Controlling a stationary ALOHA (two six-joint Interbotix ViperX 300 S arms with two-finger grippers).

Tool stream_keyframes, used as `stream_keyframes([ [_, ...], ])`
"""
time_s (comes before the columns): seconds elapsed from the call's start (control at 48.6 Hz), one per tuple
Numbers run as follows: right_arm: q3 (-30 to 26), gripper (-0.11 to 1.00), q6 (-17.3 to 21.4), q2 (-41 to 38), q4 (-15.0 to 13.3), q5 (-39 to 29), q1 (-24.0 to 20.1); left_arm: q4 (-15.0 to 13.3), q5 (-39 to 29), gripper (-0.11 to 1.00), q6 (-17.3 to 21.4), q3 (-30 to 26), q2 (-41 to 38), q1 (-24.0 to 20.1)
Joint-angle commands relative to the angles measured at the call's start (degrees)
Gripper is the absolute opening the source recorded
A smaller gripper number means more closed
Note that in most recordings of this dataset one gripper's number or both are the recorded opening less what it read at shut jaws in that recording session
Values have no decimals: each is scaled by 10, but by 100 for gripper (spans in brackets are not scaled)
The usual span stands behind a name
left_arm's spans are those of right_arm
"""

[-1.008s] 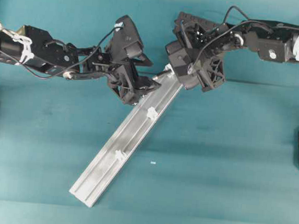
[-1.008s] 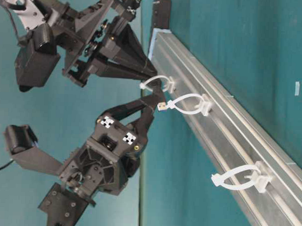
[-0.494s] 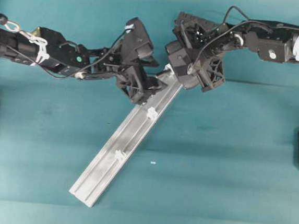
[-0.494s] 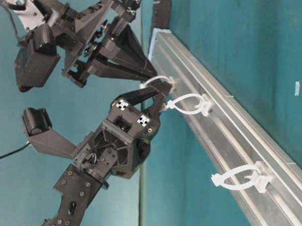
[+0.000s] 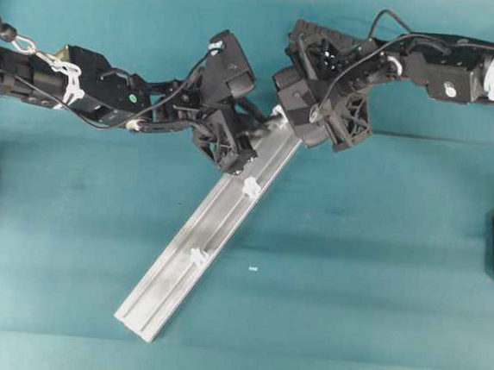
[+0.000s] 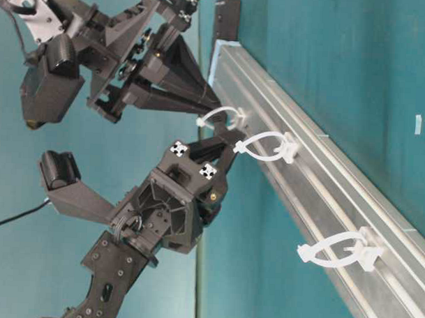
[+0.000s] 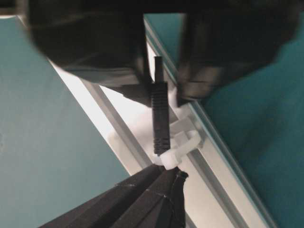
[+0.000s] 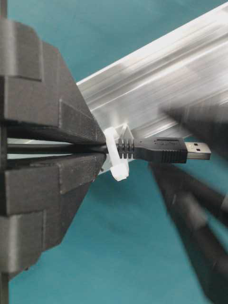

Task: Pass the USB cable through three rings with both arms.

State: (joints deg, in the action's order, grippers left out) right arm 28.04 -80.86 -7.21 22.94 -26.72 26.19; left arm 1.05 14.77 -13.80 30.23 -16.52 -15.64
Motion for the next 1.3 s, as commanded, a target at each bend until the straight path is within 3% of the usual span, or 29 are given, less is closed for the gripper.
stream_keyframes([
  [0.0, -6, 10, 0, 0, 3, 1, -5, 1, -2, 16, 4, -6, 8, 1],
  [0.082, -4, 10, 1, 0, 2, 2, -5, 1, -8, 7, 4, -8, 7, 2],
  [0.638, 2, 11, 15, 0, 3, 8, -11, 1, -12, 7, 0, -7, 8, 1],
  [0.761, 4, 25, 30, 0, 2, 7, -10, 1, -12, 7, -2, -4, 9, 2],
  [0.885, 7, 57, 59, 3, 2, 10, -10, 1, -15, 7, -4, 1, 14, 2],
  [1.008, 11, 84, 118, 5, 2, 16, -6, 1, -28, 7, -4, 11, 24, 2],
  [1.276, 19, 83, 211, 36, 0, 41, -10, 1, -35, 7, -30, 40, 54, 4],
])
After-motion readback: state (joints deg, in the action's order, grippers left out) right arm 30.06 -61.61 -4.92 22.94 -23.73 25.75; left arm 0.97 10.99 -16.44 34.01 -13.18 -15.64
